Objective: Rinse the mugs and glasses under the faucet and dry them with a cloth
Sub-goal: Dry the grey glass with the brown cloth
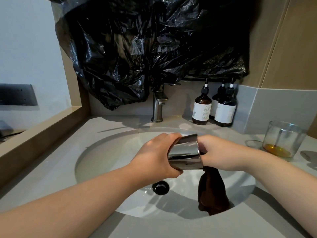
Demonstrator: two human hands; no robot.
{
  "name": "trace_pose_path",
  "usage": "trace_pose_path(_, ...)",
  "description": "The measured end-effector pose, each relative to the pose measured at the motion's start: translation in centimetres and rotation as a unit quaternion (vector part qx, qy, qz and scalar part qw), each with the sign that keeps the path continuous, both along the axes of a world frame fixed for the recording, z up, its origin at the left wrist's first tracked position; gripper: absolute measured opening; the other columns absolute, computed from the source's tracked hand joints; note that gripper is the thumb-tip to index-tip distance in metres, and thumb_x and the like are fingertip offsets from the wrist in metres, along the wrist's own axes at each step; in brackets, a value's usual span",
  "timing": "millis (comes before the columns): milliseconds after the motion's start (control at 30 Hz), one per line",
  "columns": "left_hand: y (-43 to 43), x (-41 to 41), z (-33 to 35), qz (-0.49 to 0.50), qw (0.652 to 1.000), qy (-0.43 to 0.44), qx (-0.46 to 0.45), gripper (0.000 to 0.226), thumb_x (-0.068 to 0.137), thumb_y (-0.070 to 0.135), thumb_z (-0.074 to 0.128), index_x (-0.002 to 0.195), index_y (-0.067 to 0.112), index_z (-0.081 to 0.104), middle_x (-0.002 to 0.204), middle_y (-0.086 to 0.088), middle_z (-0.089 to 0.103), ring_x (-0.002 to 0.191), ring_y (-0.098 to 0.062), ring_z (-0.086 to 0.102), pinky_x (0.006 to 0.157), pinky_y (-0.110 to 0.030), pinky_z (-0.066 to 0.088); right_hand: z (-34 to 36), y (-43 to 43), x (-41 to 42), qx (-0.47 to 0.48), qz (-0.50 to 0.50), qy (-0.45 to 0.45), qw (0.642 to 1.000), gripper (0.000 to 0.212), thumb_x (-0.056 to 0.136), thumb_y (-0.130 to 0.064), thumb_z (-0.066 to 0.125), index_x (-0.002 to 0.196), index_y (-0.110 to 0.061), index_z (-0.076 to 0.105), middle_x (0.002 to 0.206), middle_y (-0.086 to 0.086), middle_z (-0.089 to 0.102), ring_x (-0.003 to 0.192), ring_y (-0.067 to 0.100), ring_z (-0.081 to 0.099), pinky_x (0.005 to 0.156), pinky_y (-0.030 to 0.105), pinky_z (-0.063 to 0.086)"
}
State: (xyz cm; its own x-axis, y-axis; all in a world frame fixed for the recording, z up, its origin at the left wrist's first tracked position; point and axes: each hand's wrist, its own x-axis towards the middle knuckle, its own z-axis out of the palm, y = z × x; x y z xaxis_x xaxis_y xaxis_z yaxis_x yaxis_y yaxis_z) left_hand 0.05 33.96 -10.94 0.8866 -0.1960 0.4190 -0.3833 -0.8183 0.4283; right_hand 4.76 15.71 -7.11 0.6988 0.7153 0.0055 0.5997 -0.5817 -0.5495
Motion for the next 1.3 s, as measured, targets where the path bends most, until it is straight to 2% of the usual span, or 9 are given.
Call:
trace_pose_path(233, 0.1, 0.2, 0.4, 0.016, 1.000, 0.006, -0.004, 0.079, 0.064, 0.036, 0.080, 0.130, 0.043, 0.038, 0.114, 0.018, 0.051, 0.103, -0.005, 0.049, 0.088, -0.021, 0.045, 2.2, -2.0, 0.0, 0.132, -0.012, 0.153, 0.979, 0.035, 0.072, 0.005, 0.067, 0.097, -0.018, 0.076, 0.099, 0.013, 0.073, 0.094, 0.024, 0.069, 0.088, 0.033, 0.054)
trace_pose_path(333, 0.2, 0.1, 0.4, 0.026, 0.999, 0.007, -0.016, 0.081, 0.064, 0.036, 0.080, 0.132, 0.043, 0.038, 0.115, 0.018, 0.051, 0.104, -0.006, 0.049, 0.089, -0.022, 0.045, 3.0, -2.0, -0.8, 0.082, -0.028, 0.030, 0.996, 0.042, 0.077, 0.007, 0.068, 0.085, -0.033, 0.077, 0.088, -0.004, 0.075, 0.085, 0.009, 0.070, 0.080, 0.020, 0.053)
trace_pose_path(467, 0.0, 0.0, 0.3, 0.016, 0.999, 0.021, -0.024, 0.079, 0.062, 0.036, 0.080, 0.128, 0.045, 0.039, 0.110, 0.020, 0.052, 0.099, -0.003, 0.050, 0.084, -0.019, 0.044, 1.4, 0.1, -1.5, -0.012, -0.039, -0.095, 0.995, 0.018, 0.083, -0.005, 0.060, 0.086, -0.018, 0.072, 0.080, 0.000, 0.069, 0.076, 0.014, 0.064, 0.070, 0.029, 0.053)
trace_pose_path(667, 0.0, 0.3, 0.6, 0.031, 0.998, 0.029, -0.044, 0.074, 0.065, 0.037, 0.081, 0.127, 0.043, 0.042, 0.107, 0.021, 0.052, 0.097, -0.002, 0.050, 0.079, -0.016, 0.041, 3.3, -0.8, -1.7, -0.003, -0.091, -0.161, 0.983, 0.038, 0.078, -0.006, 0.073, 0.089, -0.042, 0.066, 0.093, -0.018, 0.064, 0.093, 0.005, 0.059, 0.089, 0.026, 0.047)
trace_pose_path(800, 0.5, 0.3, 0.6, 0.046, 0.995, 0.025, -0.082, 0.075, 0.064, 0.035, 0.082, 0.127, 0.040, 0.043, 0.108, 0.018, 0.055, 0.098, -0.005, 0.053, 0.081, -0.019, 0.044, 3.4, -0.2, -2.1, 0.142, -0.153, -0.111, 0.972, 0.029, 0.071, -0.007, 0.078, 0.080, -0.032, 0.065, 0.080, -0.015, 0.070, 0.079, 0.000, 0.065, 0.077, 0.019, 0.051)
trace_pose_path(900, -0.1, 0.0, 0.4, 0.023, 0.998, 0.029, -0.060, 0.076, 0.062, 0.033, 0.082, 0.127, 0.042, 0.043, 0.109, 0.019, 0.054, 0.099, -0.003, 0.052, 0.084, -0.019, 0.046, 2.0, 0.8, -2.3, 0.048, -0.142, -0.137, 0.979, 0.033, 0.074, -0.002, 0.066, 0.057, -0.029, 0.061, 0.059, -0.014, 0.062, 0.063, -0.003, 0.057, 0.057, 0.011, 0.042)
trace_pose_path(1000, -0.2, 0.1, 0.4, 0.025, 0.998, 0.030, -0.055, 0.075, 0.063, 0.035, 0.082, 0.126, 0.042, 0.043, 0.108, 0.019, 0.055, 0.097, -0.003, 0.052, 0.079, -0.014, 0.043, 1.3, 1.2, -2.3, 0.048, -0.172, -0.191, 0.965, 0.020, 0.080, -0.004, 0.065, 0.072, -0.021, 0.071, 0.069, -0.005, 0.064, 0.073, 0.013, 0.060, 0.066, 0.030, 0.052)
trace_pose_path(1100, 0.2, 0.4, 0.7, 0.045, 0.992, 0.030, -0.113, 0.074, 0.063, 0.035, 0.084, 0.125, 0.040, 0.044, 0.102, 0.019, 0.058, 0.093, -0.002, 0.056, 0.078, -0.015, 0.045, 2.1, 1.0, -2.4, 0.183, -0.222, -0.230, 0.930, 0.018, 0.076, -0.009, 0.074, 0.081, -0.027, 0.075, 0.077, -0.011, 0.068, 0.076, 0.007, 0.062, 0.071, 0.022, 0.049)
trace_pose_path(1300, 0.0, -0.2, 0.5, 0.032, 0.990, 0.046, -0.131, 0.073, 0.063, 0.032, 0.085, 0.124, 0.041, 0.045, 0.099, 0.020, 0.058, 0.091, 0.000, 0.057, 0.078, -0.017, 0.049, 2.7, 0.7, -2.8, 0.189, -0.197, -0.092, 0.958, 0.027, 0.070, -0.009, 0.079, 0.067, -0.034, 0.072, 0.067, -0.009, 0.071, 0.067, 0.006, 0.066, 0.067, 0.021, 0.054)
